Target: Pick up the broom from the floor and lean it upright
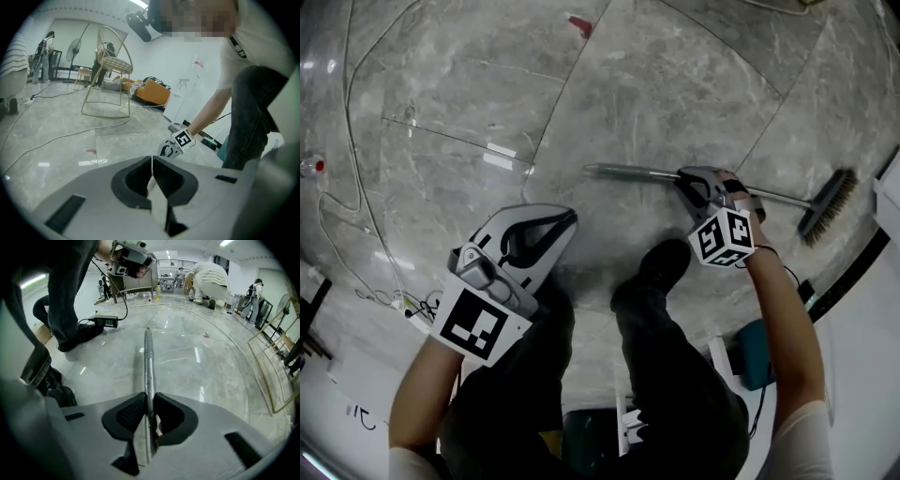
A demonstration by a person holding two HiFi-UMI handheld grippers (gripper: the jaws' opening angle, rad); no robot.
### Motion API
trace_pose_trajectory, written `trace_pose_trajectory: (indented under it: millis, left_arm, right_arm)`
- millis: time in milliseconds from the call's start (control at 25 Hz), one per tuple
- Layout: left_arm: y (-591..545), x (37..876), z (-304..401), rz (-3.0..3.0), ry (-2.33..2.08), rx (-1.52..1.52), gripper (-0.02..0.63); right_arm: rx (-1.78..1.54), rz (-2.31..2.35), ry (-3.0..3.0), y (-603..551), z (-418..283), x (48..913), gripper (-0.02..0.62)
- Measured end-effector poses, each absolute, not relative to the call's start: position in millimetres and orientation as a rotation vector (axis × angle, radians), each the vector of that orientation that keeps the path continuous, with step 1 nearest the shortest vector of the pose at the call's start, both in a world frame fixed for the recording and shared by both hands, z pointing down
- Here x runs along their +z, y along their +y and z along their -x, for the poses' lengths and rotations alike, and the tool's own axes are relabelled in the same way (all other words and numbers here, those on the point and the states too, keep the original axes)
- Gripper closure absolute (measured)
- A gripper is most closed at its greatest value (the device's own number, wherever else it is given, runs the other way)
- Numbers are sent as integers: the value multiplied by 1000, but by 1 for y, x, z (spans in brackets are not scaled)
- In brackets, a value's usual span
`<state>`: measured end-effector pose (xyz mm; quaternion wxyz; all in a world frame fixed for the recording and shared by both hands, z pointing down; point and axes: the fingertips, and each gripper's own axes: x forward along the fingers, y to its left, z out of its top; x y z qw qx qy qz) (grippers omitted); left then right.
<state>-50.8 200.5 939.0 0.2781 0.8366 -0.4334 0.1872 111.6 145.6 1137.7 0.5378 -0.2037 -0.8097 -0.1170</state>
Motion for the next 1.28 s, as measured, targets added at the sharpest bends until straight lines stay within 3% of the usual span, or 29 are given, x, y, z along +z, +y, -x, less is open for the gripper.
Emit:
trace_pose_trajectory:
  millis: [240, 680, 1280]
  left_arm:
    - [216, 879, 48, -2222, -1159, 512, 594]
    - [190, 694, 17, -2237, -1167, 542, 594]
    - [104, 506, -86, -2367, -1125, 595, 594]
  right_arm:
    - [-321, 410, -1968, 128, -110, 1055, 515]
    - [-343, 6, -2098, 39, -121, 848, 520]
    - [-114, -652, -2155, -75, -235, 643, 520]
